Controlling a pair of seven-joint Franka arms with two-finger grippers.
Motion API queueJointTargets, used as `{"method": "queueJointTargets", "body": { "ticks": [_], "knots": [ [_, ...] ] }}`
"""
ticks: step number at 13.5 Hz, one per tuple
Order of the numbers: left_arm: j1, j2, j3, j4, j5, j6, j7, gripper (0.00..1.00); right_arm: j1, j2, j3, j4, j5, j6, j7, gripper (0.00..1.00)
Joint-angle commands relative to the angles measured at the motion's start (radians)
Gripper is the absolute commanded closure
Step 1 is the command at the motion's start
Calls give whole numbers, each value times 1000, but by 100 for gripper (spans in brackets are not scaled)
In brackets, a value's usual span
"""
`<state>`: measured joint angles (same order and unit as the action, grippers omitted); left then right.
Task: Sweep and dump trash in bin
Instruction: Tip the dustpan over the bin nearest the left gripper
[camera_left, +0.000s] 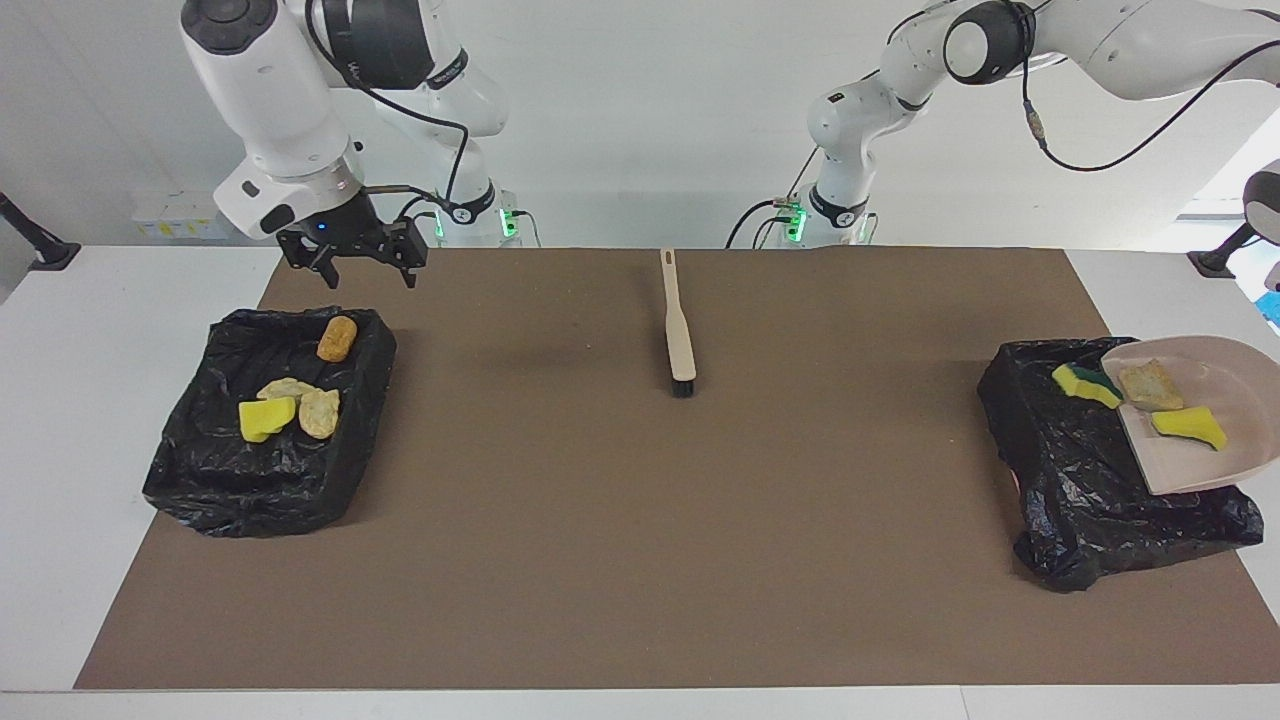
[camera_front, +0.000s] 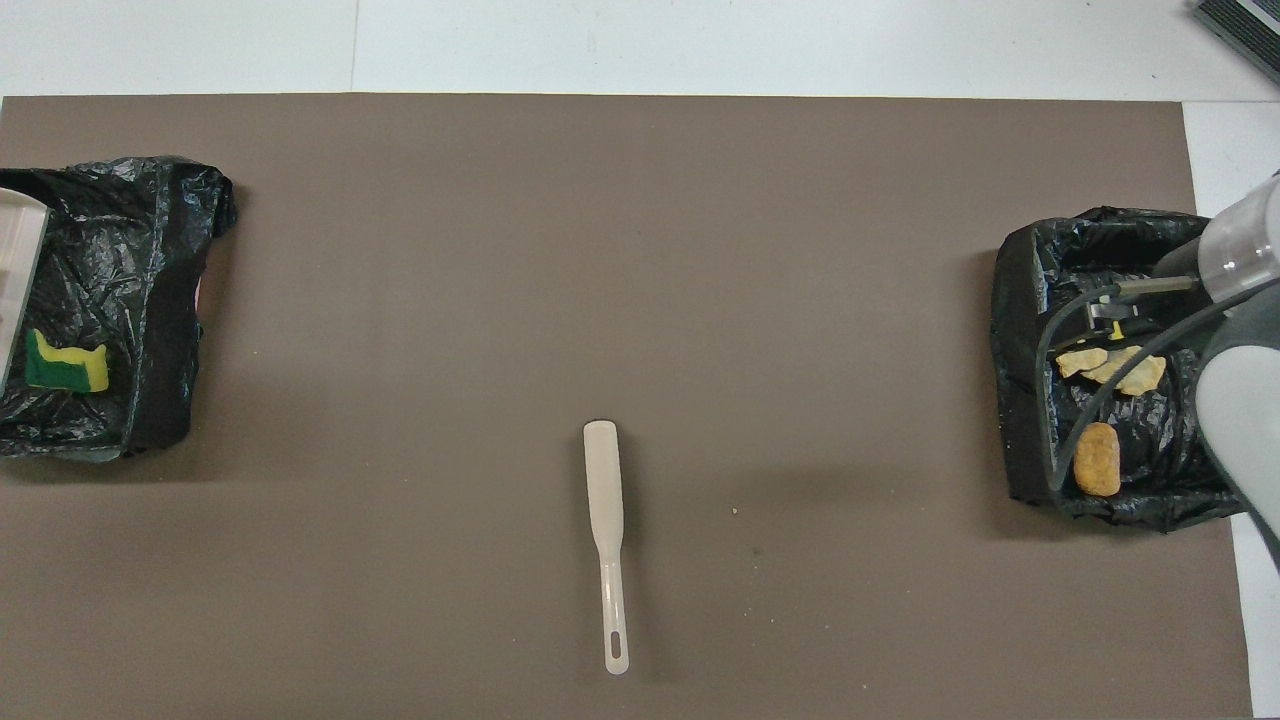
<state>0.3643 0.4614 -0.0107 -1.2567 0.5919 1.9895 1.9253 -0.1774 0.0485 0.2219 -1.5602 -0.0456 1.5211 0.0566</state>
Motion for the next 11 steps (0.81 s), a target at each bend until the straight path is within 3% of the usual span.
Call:
{"method": "queueJointTargets", "body": {
  "ticks": [1,3,5,11],
  "knots": [
    [-27,-9,14,28,77,-17,-46,100,-10,-13,-21,-1,7,45,-11,0],
    [-33,-38,12,14,129,-17,-109,100,-17,-51,-24,-66,12,79,-14,0],
    [-65,-91,9,-80,266,-6,-201,100,-19,-84,-26,-113,16,79,-8,0],
    [-133,-148,12,-190,451,-29,-397,100,-28,-96,-26,-126,61,79,29,0]
  ]
}}
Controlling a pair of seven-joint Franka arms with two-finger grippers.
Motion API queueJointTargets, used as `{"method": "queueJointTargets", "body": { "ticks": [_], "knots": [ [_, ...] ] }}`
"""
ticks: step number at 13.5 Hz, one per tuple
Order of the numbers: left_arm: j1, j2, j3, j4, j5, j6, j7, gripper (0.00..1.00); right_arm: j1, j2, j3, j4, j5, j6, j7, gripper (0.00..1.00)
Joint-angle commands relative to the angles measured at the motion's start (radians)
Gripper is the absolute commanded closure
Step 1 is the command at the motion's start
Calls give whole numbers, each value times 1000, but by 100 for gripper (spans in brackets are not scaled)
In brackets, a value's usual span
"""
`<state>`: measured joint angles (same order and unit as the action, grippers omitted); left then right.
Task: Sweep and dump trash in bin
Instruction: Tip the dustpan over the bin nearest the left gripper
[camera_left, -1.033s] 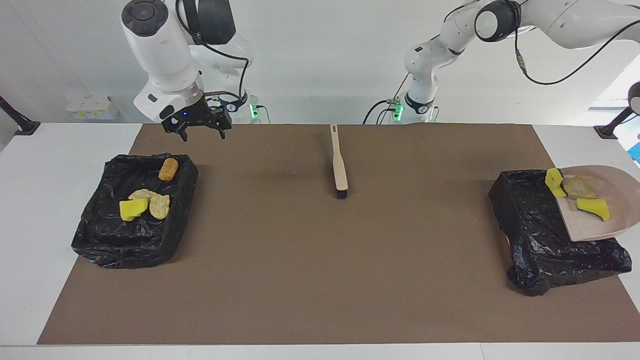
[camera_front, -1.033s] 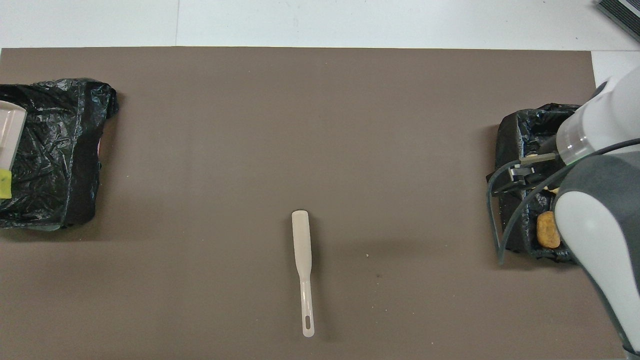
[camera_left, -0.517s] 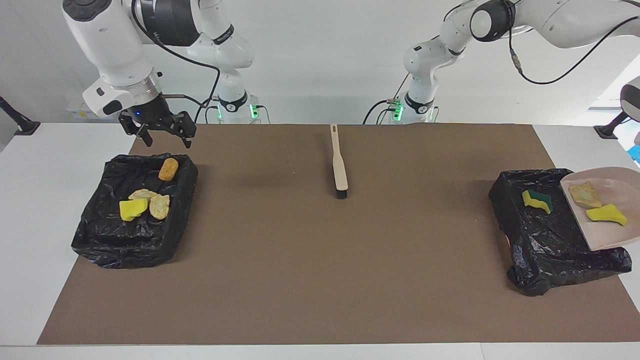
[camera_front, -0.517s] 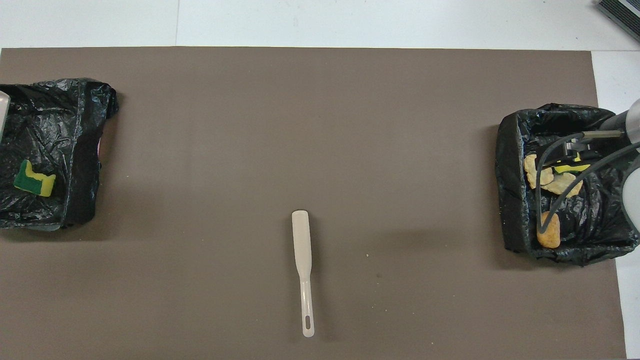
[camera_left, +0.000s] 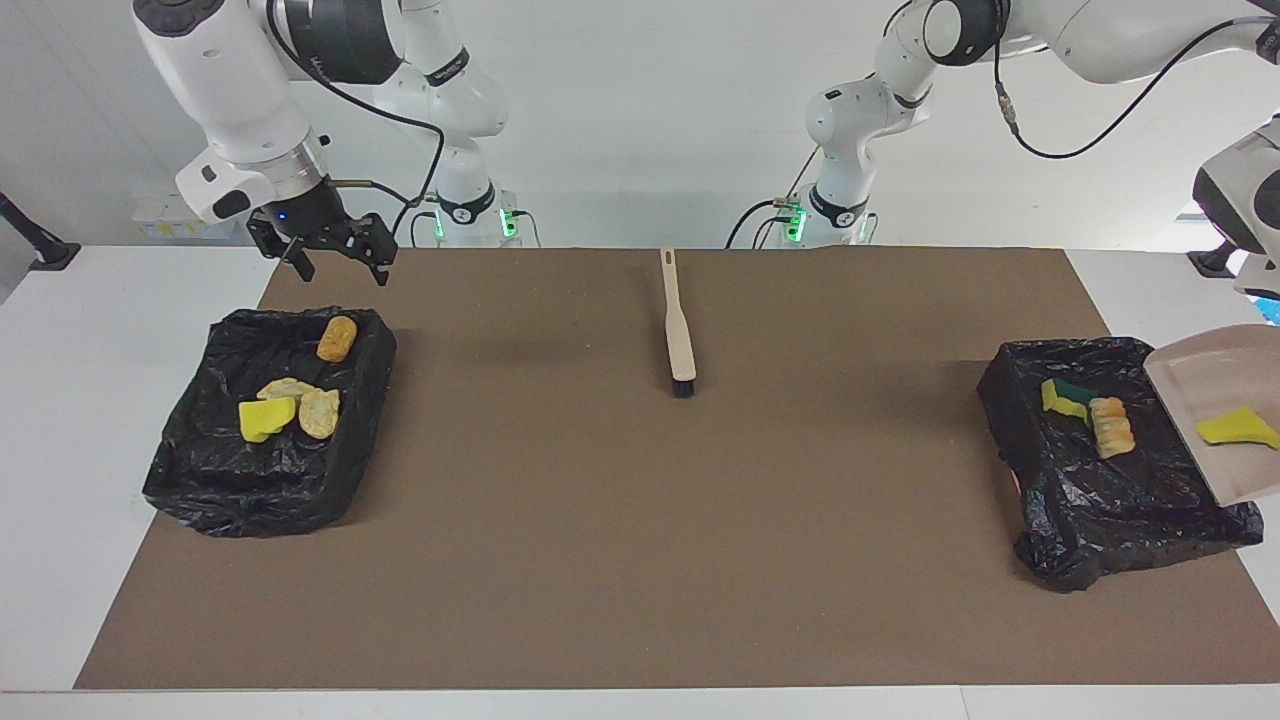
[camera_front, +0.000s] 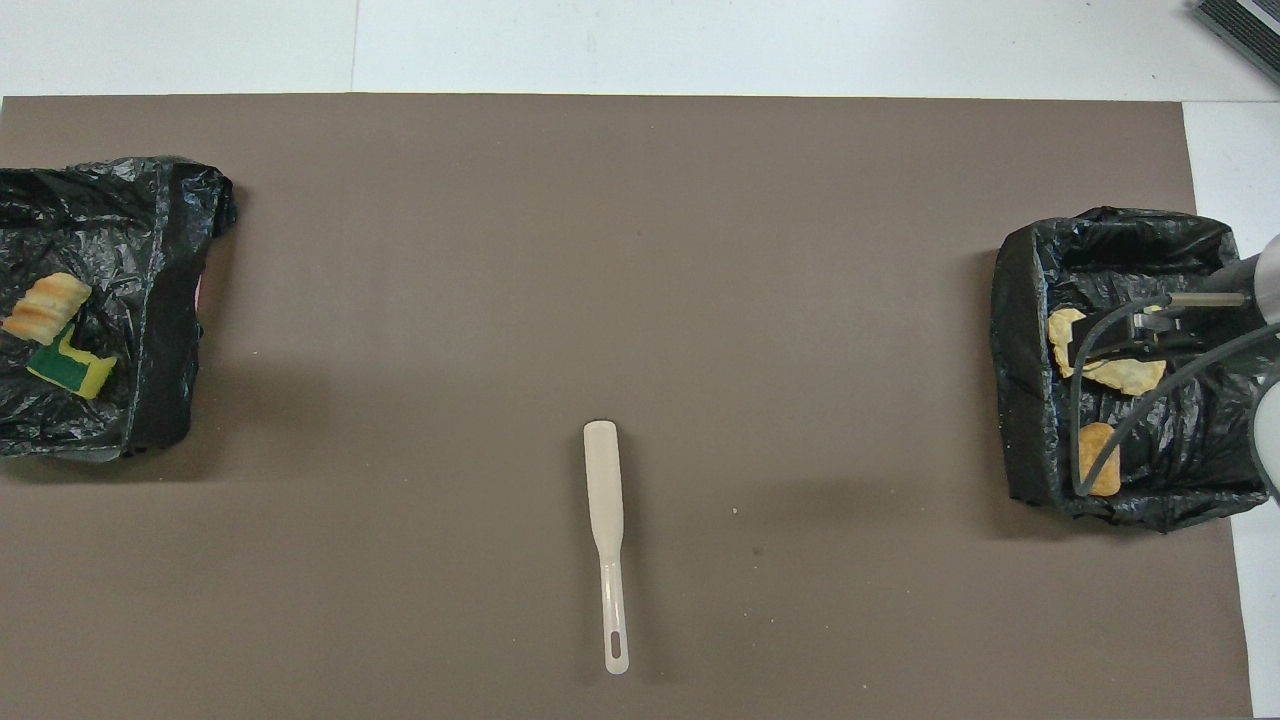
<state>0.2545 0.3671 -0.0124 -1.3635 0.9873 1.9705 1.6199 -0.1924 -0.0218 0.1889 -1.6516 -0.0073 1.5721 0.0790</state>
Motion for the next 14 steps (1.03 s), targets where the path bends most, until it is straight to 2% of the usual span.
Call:
{"method": "queueJointTargets", "body": {
  "ticks": [1,7,9,14],
  "knots": [
    [-35,-68,11,-92,109,-43,-160,100,-7,-26,9,-34,23,28,10,0],
    [-127,-80,11,-106,261,-151,-192,100,-18,-23,14,-30,21,28,5,0],
    [-141,-102,11,-138,330,-142,-192,100,-16,-23,14,-30,21,28,5,0],
    [-172,-119,8,-169,381,-131,-225,100,-16,-23,14,-30,21,28,5,0]
  ]
}}
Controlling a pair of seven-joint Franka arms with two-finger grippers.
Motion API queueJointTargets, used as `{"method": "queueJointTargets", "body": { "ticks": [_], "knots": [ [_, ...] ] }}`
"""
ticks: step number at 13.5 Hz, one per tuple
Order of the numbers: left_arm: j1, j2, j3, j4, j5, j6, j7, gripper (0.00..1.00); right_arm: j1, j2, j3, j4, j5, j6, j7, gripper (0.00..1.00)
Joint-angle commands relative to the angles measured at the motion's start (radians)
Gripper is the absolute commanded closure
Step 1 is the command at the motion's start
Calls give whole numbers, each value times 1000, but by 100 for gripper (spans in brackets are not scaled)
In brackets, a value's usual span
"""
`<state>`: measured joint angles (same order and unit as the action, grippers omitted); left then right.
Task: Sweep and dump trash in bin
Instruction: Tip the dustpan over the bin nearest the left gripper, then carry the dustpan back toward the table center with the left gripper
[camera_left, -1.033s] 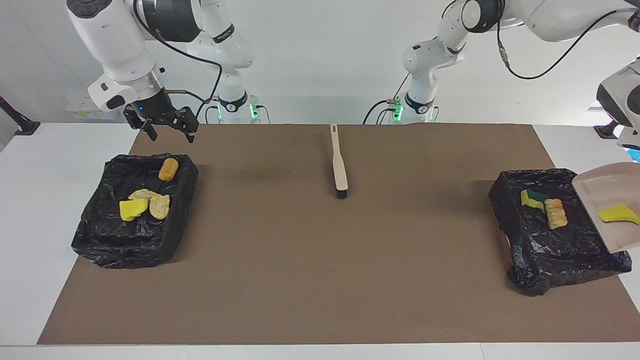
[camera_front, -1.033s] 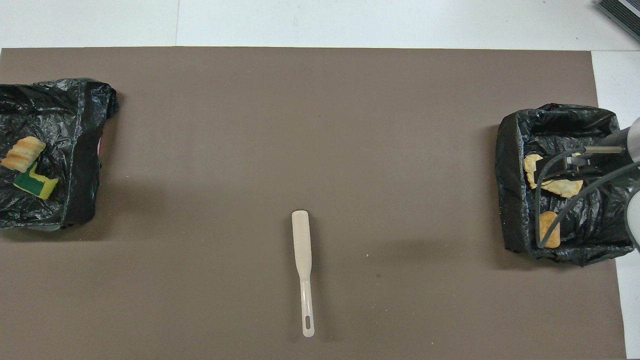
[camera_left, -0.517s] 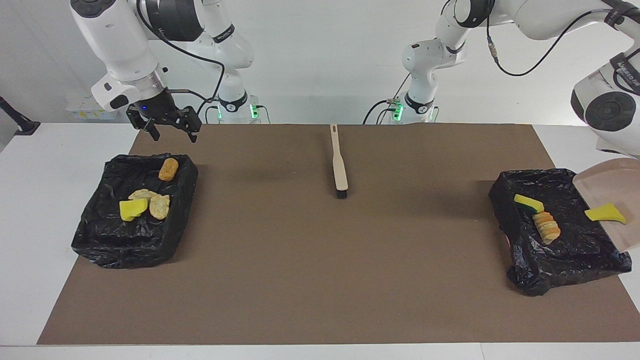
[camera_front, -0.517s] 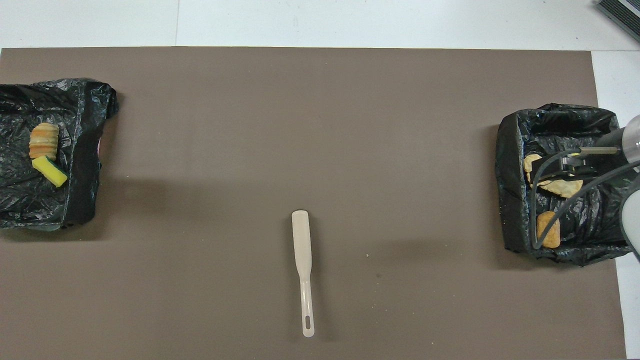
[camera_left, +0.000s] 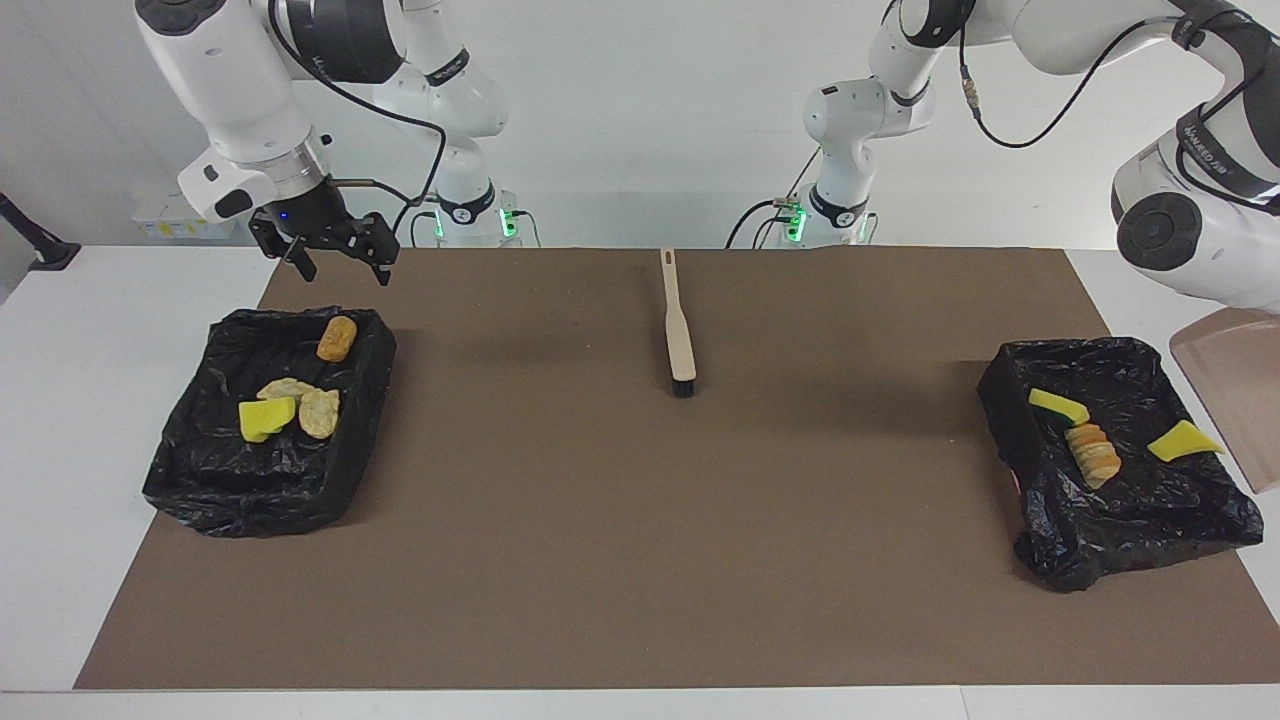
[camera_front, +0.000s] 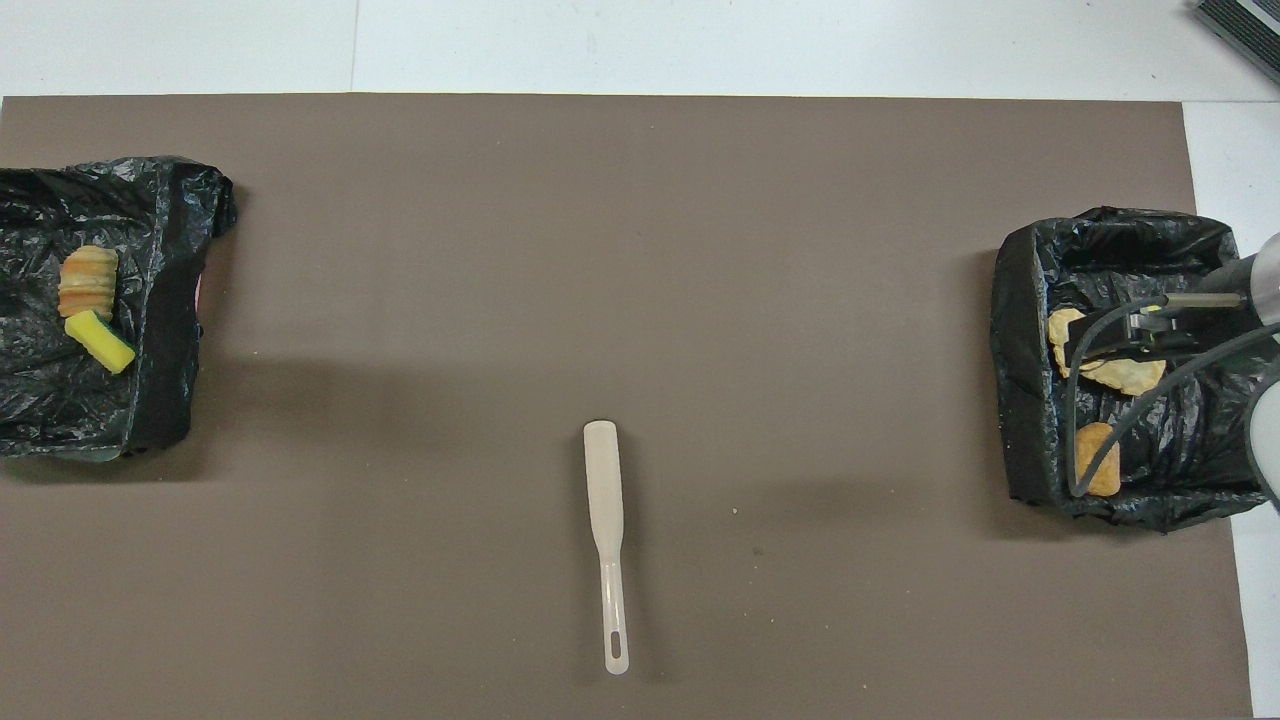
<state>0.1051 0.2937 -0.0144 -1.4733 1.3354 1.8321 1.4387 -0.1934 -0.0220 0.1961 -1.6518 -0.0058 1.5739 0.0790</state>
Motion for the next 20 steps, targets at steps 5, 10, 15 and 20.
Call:
{"method": "queueJointTargets", "body": {
  "ticks": [5,10,15,20],
  "knots": [
    [-61,-56,4,-76,-89,16,-118,100,-15,-23,6,-29,20,26,5,0],
    [-79,-48,4,-75,-369,87,-170,100,-14,-23,6,-29,20,26,5,0],
    [-78,-39,5,-78,-692,131,-182,100,-15,-21,6,-29,20,26,5,0],
    [-157,24,5,-91,-939,130,-445,100,-15,-21,6,-29,20,26,5,0]
  ]
}}
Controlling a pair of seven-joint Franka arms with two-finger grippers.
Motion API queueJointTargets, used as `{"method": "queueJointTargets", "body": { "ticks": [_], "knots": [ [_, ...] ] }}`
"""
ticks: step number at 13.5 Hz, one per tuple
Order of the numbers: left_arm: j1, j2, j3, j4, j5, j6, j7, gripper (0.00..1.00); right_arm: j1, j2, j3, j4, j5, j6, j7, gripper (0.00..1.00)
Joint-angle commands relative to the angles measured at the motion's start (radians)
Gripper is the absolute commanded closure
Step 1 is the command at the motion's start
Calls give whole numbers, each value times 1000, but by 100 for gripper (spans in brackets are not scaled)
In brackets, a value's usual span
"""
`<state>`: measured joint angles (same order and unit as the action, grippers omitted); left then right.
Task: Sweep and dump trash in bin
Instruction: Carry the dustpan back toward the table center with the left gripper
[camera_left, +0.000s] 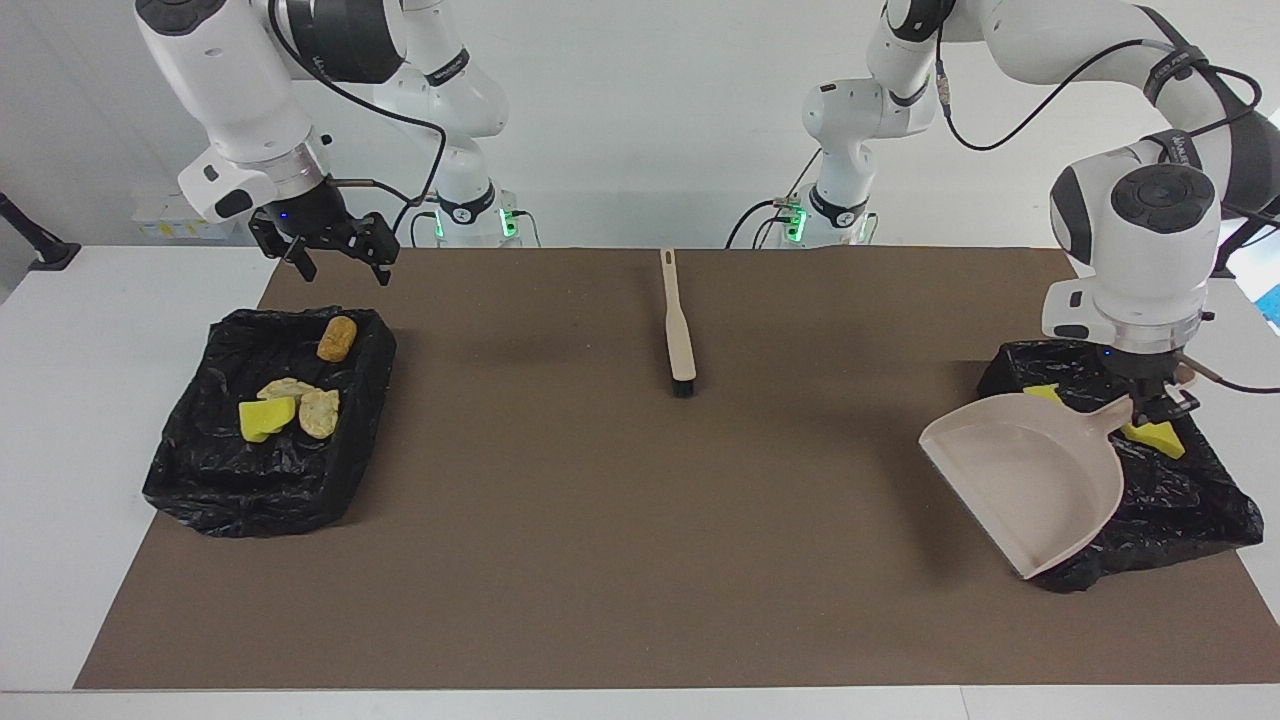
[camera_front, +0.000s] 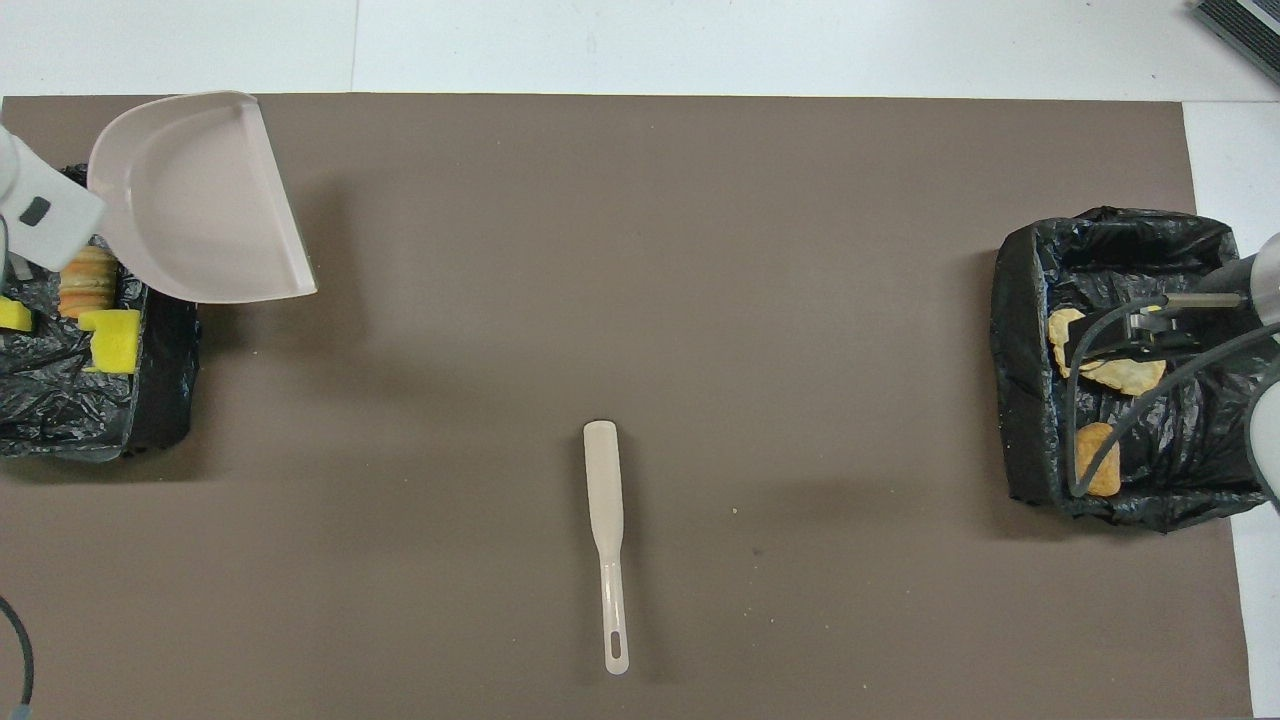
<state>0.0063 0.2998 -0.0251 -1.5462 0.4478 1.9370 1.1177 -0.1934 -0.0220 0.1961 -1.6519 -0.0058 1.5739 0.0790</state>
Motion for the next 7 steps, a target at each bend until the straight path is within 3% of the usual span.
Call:
{"method": "queueJointTargets", "body": {
  "ticks": [1,7],
  "knots": [
    [-71,33,14,-19,-81,26,-194,100,-15,-21,6,-29,20,26,5,0],
    [-216,78,16,-15,-239,34,-696,100,-15,-21,6,-29,20,26,5,0]
  ]
}}
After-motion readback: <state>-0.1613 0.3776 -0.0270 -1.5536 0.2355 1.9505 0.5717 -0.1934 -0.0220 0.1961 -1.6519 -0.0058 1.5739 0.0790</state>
